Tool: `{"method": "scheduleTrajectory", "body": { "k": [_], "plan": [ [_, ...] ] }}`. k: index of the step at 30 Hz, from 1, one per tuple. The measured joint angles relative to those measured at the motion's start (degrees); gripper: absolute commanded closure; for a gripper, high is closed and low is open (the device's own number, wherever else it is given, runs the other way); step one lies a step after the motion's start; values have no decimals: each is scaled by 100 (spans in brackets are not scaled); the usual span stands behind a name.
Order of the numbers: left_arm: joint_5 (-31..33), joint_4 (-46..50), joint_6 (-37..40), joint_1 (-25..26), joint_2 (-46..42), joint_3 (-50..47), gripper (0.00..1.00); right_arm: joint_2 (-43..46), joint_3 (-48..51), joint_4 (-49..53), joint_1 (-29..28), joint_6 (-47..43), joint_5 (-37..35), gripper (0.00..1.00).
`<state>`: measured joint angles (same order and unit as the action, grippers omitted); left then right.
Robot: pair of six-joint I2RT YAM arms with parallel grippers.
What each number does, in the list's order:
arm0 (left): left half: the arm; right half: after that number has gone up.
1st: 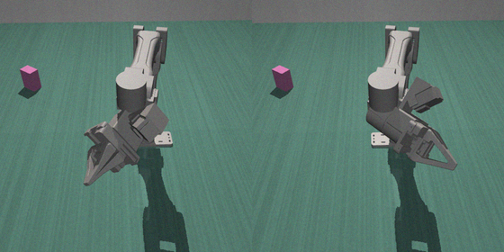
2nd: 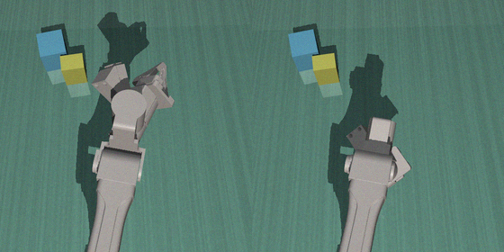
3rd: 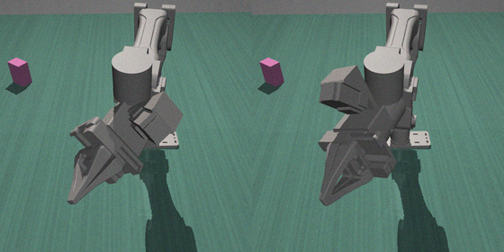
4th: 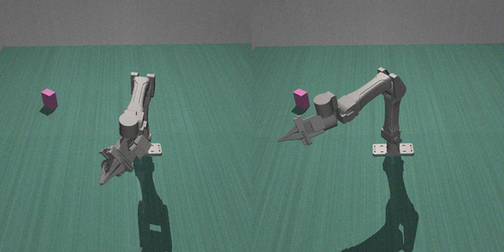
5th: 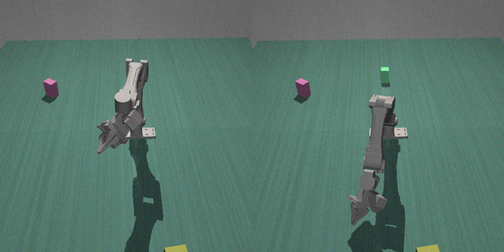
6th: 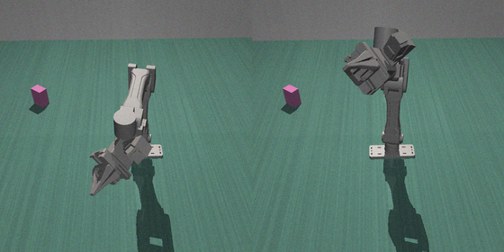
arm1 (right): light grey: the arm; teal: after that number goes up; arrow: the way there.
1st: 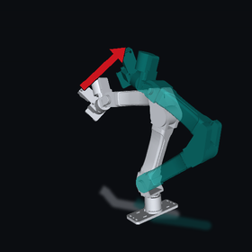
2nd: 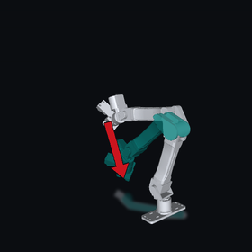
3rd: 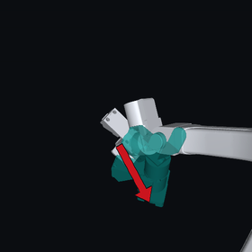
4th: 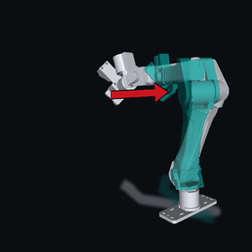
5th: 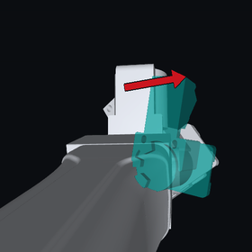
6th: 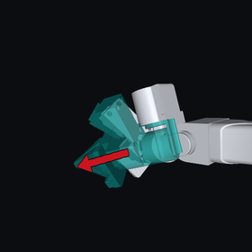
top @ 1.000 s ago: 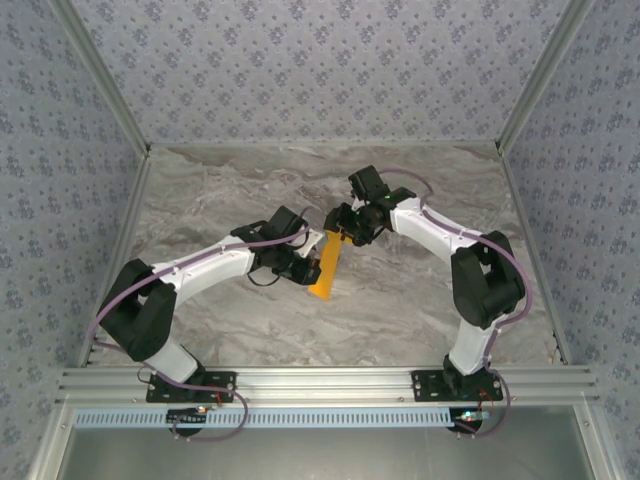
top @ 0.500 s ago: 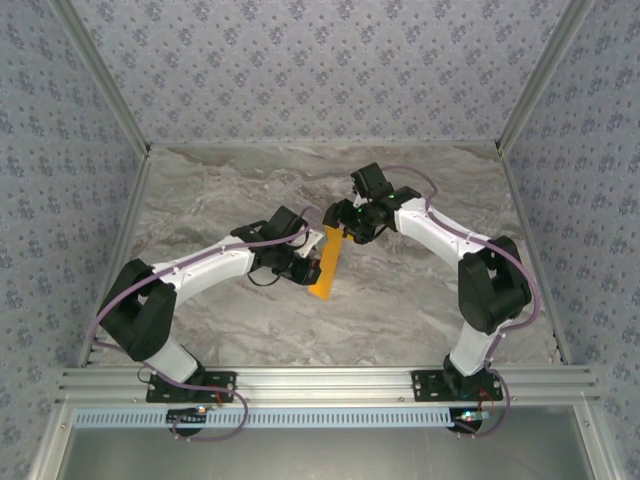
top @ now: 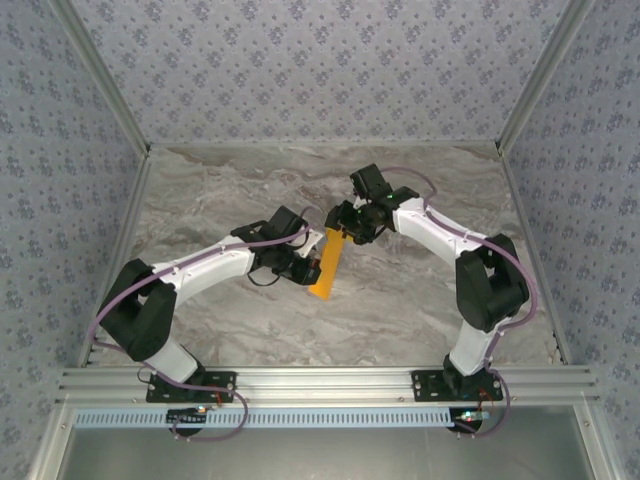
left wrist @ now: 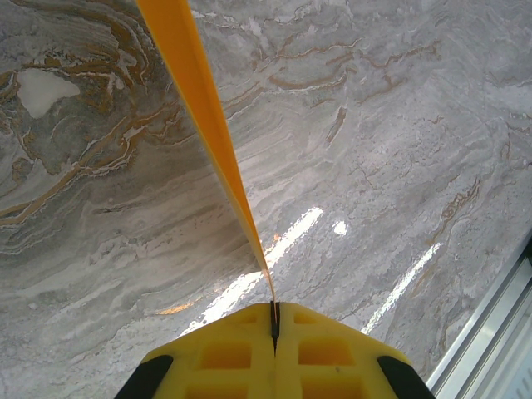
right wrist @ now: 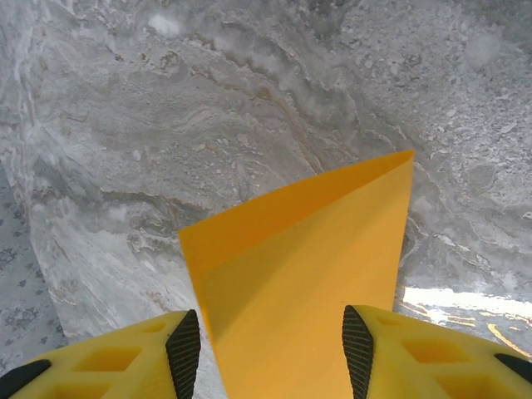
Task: Fold a paper plane with a square sheet of paper (pick it up from the middle)
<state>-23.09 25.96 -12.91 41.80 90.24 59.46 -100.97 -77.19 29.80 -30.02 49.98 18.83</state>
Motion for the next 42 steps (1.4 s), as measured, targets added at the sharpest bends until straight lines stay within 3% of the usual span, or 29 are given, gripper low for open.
{"method": "scheduleTrajectory", "body": {
  "k": [8, 16, 19, 23, 28, 31, 35, 42],
  "plan": [
    [2, 0, 0, 0, 0, 0, 100, -111, -2, 125, -2, -9, -2, 56],
    [2, 0, 0, 0, 4, 0, 100, -254, -142, 225, -55, -28, 0, 57],
    [4, 0, 0, 0, 26, 0, 100, -267, -195, 232, -76, -28, 2, 62],
    [44, 0, -17, 0, 28, 0, 99, -278, -199, 245, -87, -7, 9, 80],
    [68, 2, -149, -4, 28, 0, 83, -286, -197, 260, -87, 26, 22, 93],
    [59, 9, -295, -57, 28, 0, 59, -286, -197, 260, -76, 15, 24, 96],
    [17, -15, -516, -284, -9, -35, 37, -289, -197, 260, -59, 11, 24, 96],
    [-251, -413, -1084, -957, -682, -573, 31, -289, -179, 243, 0, -11, 68, 97]
  ]
}}
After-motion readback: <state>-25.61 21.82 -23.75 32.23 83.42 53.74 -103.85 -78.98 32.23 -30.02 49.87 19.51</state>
